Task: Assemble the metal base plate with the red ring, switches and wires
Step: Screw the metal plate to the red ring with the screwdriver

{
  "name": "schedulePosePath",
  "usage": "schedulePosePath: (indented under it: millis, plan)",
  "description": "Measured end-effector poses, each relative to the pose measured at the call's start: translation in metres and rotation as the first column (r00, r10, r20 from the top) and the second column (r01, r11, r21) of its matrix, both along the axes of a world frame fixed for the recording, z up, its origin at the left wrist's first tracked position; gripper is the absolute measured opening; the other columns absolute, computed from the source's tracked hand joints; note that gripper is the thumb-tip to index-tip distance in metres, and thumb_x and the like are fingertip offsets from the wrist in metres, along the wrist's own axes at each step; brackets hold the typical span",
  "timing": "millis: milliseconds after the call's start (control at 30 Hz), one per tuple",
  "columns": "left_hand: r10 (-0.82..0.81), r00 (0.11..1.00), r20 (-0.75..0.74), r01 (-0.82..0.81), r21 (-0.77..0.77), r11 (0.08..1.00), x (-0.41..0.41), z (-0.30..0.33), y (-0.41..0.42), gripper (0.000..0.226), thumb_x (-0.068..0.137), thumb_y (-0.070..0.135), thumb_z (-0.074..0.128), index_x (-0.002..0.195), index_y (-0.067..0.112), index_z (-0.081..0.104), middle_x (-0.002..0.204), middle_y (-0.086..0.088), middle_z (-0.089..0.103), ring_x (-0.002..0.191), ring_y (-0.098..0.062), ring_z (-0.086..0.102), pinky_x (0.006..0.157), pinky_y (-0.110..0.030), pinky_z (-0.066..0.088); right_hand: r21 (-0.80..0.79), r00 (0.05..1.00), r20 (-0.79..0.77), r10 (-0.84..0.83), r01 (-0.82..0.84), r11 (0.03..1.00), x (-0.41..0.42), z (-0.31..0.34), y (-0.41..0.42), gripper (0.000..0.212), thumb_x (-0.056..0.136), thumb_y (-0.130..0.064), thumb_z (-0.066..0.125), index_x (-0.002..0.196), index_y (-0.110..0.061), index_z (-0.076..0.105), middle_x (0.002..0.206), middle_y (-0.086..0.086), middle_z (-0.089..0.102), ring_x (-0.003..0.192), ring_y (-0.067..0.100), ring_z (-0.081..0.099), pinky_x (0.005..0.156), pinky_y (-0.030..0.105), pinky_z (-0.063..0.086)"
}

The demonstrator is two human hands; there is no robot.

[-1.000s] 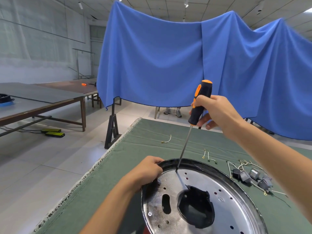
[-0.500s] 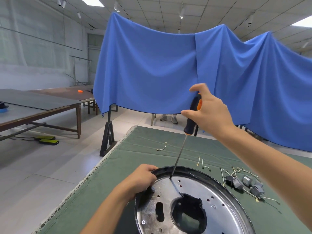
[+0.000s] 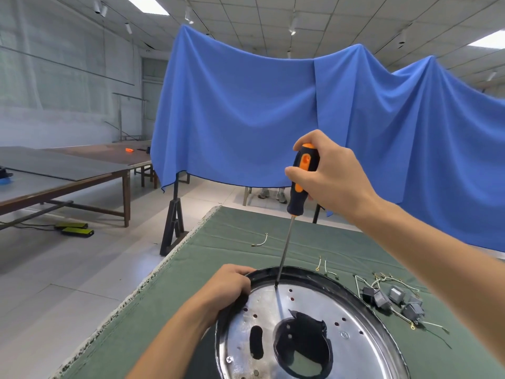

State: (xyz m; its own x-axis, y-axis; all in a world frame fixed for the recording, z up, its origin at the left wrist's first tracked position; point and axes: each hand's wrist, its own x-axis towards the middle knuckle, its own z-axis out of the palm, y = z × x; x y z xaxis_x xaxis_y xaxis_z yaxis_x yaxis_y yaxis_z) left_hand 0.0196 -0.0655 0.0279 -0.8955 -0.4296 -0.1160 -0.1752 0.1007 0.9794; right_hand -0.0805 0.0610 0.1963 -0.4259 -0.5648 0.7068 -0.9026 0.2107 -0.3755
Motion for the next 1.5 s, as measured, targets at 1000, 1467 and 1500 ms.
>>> schedulePosePath:
  millis: [1000,1467,1500]
  plan:
    - [0.099,0.994,0.05,-0.105,0.145,0.984,-0.004,-0.004,0.003,0.042,0.073,-0.014,0.046,0.07,0.014,0.077,0.066,-0.015,0.061,0.045,-0.021,0.051,0.045,-0.02,0.047,-0.603,0.672,0.69,0.268,0.329,0.727,-0.054,-0.103,0.063,0.024,0.084,-0.012,0.067,0.084,-0.019,0.044,0.053,0.0,0.067,0.031,0.014,0.051,0.033,0.019,0.041]
    - [-0.048,0.994,0.103,-0.009,0.497,0.868,0.004,0.0,0.003,0.026,0.066,0.035,0.067,0.066,0.01,0.068,0.064,-0.008,0.064,0.053,-0.023,0.059,0.057,-0.026,0.047,-0.551,0.327,0.815,0.478,0.186,0.813,-0.048,-0.136,0.059,0.02,0.084,-0.001,0.063,0.091,-0.008,0.046,0.074,0.019,0.06,0.049,0.028,0.063,0.047,0.03,0.055]
    - [-0.088,0.992,0.094,0.029,0.506,0.862,0.004,0.0,0.003,0.029,0.07,0.038,0.066,0.072,0.01,0.071,0.07,-0.01,0.067,0.058,-0.024,0.062,0.061,-0.028,0.049,-0.551,0.311,0.818,0.484,0.181,0.815,-0.047,-0.137,0.058,0.02,0.084,0.0,0.062,0.09,-0.009,0.045,0.072,0.019,0.06,0.049,0.028,0.064,0.048,0.03,0.055]
